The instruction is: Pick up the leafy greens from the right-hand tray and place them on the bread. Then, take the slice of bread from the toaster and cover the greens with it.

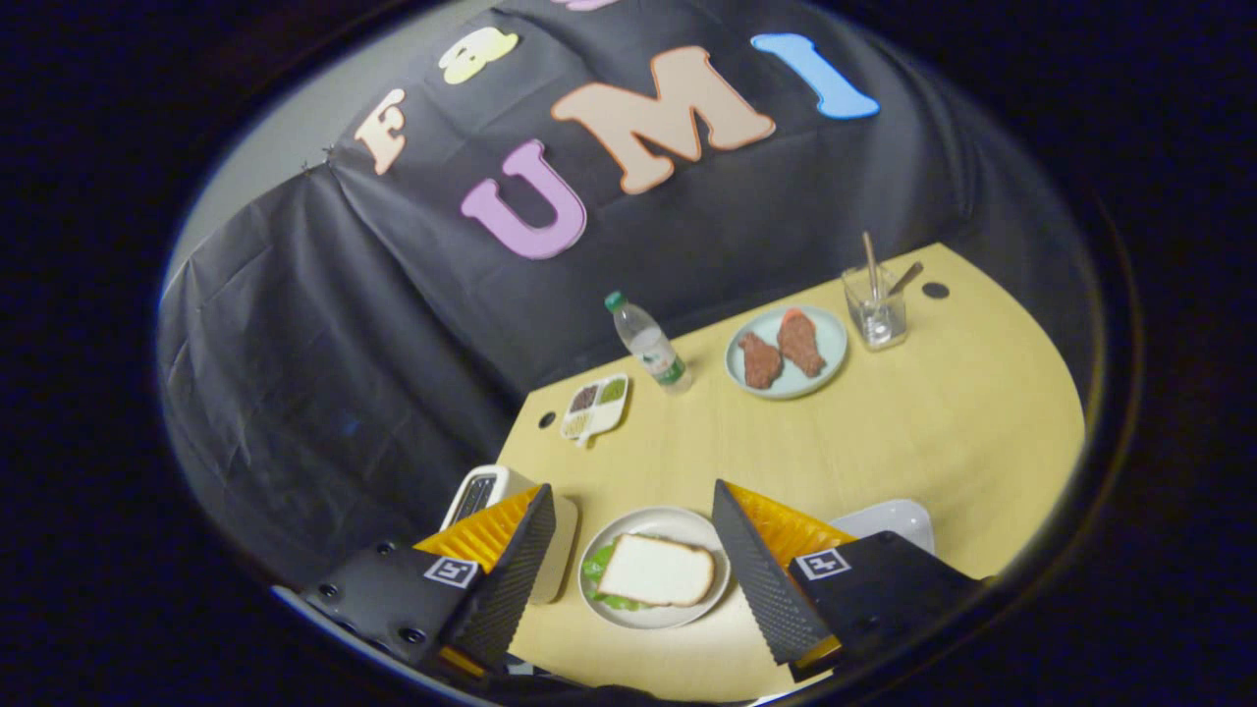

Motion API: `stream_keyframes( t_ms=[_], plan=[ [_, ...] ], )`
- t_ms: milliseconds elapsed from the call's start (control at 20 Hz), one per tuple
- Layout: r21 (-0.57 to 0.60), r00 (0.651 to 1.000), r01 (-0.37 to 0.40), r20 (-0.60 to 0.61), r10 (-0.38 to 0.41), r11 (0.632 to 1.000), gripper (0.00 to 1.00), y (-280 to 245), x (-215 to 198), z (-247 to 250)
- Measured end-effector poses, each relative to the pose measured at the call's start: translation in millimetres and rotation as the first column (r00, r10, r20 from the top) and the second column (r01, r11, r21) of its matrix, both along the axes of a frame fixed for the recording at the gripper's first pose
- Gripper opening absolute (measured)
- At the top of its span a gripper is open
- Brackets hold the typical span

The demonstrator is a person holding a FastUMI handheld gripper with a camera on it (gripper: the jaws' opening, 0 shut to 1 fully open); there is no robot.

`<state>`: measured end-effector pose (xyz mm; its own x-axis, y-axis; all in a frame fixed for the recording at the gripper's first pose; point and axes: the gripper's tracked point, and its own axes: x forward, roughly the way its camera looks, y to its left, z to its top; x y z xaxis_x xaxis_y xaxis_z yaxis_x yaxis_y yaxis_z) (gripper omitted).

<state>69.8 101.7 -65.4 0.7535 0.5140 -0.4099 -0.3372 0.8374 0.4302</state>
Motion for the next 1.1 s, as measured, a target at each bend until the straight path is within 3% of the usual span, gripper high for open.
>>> stream_keyframes(
  t_ms=[250, 450, 750, 1100],
  plan=[
    [-0.014, 0.965, 0.117, 0.238, -0.111, 0.993, 1.00, -19, -1, 72],
    [-0.114, 0.873, 0.222, 0.466, -0.145, 0.968, 1.00, -27, -6, 116],
    [-0.196, 0.761, 0.269, 0.643, -0.084, 0.943, 1.00, -7, -31, 152],
    [-0.140, 0.765, 0.270, 0.632, -0.124, 0.953, 1.00, 2, -44, 150]
  ],
)
